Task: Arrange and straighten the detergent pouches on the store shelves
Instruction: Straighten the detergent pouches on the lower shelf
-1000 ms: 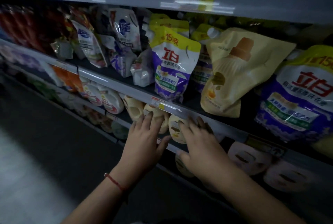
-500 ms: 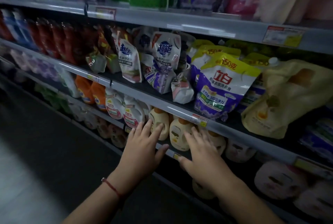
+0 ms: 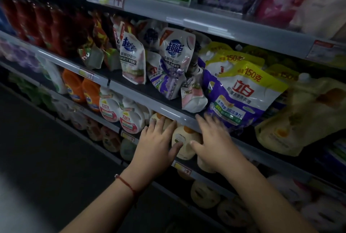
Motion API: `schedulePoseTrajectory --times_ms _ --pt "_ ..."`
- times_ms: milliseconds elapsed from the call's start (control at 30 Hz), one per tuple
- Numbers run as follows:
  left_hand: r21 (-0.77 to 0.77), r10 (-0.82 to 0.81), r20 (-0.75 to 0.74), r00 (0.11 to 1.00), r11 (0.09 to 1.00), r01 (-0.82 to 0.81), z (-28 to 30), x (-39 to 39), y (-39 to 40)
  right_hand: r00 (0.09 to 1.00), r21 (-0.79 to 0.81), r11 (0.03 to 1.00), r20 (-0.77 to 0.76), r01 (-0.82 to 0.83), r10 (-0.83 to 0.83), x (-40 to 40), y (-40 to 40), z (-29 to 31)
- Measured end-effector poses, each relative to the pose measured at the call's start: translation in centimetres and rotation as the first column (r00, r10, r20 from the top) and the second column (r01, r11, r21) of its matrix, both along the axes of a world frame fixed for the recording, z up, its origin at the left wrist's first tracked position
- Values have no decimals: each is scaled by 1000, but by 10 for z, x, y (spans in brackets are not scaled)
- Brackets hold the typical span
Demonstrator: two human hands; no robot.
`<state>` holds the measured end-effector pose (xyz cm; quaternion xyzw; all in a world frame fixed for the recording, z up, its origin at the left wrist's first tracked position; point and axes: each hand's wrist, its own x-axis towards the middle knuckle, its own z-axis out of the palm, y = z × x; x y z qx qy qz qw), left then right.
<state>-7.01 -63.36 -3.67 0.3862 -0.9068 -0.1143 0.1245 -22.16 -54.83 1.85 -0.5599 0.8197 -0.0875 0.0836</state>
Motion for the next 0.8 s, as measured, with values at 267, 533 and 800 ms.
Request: schedulePoseTrajectory --times_ms 267,533,800 --pt "11 -30 41 999 999 30 -3 -39 -59 988 2 1000 154 -5 5 -37 -60 -3" --pt "78 -126 -3 992 989 125 -30 -79 -97 991 -48 997 123 62 -56 -73 -123 -16" --pt "106 -295 -126 947 945 308 -51 -110 -144 920 -106 946 291 305 -264 -87 -179 -35"
